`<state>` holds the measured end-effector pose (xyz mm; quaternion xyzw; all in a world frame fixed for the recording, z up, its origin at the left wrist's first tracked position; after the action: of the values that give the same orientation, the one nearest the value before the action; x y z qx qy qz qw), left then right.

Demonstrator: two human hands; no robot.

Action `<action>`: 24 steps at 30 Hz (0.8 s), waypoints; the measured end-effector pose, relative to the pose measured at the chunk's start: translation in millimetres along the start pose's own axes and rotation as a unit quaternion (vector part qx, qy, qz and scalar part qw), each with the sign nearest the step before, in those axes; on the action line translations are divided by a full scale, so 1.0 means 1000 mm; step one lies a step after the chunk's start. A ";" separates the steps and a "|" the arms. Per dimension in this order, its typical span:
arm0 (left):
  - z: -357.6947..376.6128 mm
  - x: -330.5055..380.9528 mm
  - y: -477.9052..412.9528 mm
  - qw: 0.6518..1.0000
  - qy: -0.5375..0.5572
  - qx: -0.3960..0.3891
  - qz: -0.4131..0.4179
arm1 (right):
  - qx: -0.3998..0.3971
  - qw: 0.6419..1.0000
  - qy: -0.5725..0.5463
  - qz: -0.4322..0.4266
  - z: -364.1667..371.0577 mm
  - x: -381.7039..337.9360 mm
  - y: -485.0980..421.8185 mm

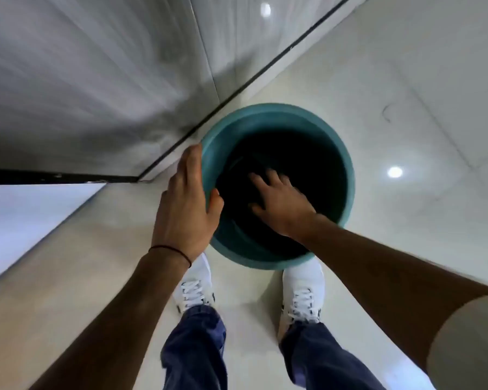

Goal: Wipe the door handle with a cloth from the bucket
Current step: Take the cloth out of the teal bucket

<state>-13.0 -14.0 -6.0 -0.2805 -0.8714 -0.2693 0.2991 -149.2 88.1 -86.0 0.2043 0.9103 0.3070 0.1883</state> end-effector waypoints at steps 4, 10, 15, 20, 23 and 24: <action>0.024 -0.022 -0.005 0.995 0.062 0.077 0.024 | -0.090 0.996 0.004 -0.007 0.047 -0.004 -0.059; 0.034 -0.037 -0.006 0.988 0.076 0.120 0.061 | -0.103 0.993 0.057 0.014 0.095 -0.015 -0.106; 0.035 -0.038 -0.007 0.987 0.085 0.124 0.058 | 0.009 0.996 0.082 0.027 0.101 -0.020 -0.117; 0.035 -0.036 -0.008 0.987 0.093 0.123 0.050 | -0.041 0.994 0.100 -0.001 0.079 -0.007 -0.110; 0.030 -0.033 -0.005 0.991 0.096 0.091 0.015 | -0.057 0.994 0.093 0.011 0.051 0.000 -0.080; 0.028 -0.032 -0.004 0.993 0.096 0.073 -0.006 | -0.045 0.995 0.086 0.013 0.041 0.001 -0.068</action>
<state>-4.9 -9.5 -47.6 -0.2256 -0.8577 -0.2327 0.3991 -148.0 58.9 -159.9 0.1801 0.9058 0.3662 0.1139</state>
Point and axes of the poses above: each hand's wrist, its own y-axis away from the middle knuckle, its own z-axis out of the palm, x = y × z, the point moved 2 cm from there along -y, towards the middle knuckle, and after that the axes turned 10 degrees about y, right-handed, at the moved point
